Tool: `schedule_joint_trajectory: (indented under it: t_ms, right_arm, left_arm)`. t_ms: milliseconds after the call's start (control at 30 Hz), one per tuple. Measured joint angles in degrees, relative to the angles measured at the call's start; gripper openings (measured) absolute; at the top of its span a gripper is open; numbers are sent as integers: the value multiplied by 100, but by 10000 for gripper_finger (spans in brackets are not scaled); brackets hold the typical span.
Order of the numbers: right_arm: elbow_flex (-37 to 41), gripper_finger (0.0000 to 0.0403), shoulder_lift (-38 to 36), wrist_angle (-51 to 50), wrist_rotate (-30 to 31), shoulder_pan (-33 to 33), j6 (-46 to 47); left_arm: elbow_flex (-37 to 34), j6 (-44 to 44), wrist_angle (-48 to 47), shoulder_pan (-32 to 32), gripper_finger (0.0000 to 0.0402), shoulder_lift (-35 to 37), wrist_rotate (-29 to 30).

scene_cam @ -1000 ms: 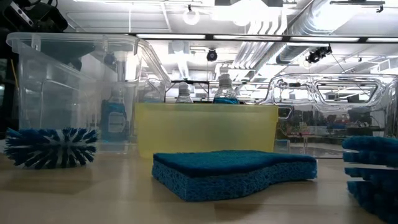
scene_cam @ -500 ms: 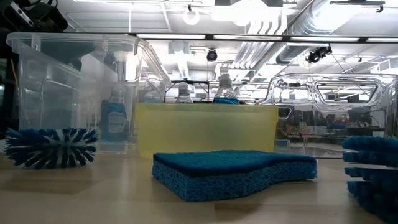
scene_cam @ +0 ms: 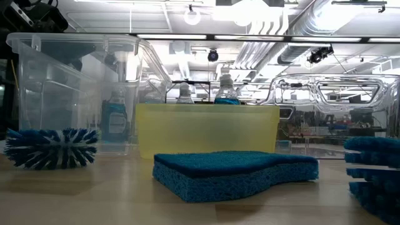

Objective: Pick & Place Kitchen Sink Supplies
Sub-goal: Put the dishwashing liquid bottle into the yellow bin

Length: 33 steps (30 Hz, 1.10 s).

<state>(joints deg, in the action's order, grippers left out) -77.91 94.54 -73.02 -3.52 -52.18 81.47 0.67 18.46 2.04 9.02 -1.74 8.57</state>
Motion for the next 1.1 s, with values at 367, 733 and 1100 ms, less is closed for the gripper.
schedule_joint_trajectory:
  t_ms: [367,733,1100]
  right_arm:
    - [4,262,75,20,45,0,-201]
    - [4,187,75,11,-25,0,-354]
    - [4,157,75,-38,-37,2,-456]
  left_arm:
    - [0,0,-1,-2,2,1,1]
    - [0,0,-2,0,2,0,-1]
    - [0,0,-1,0,2,0,1]
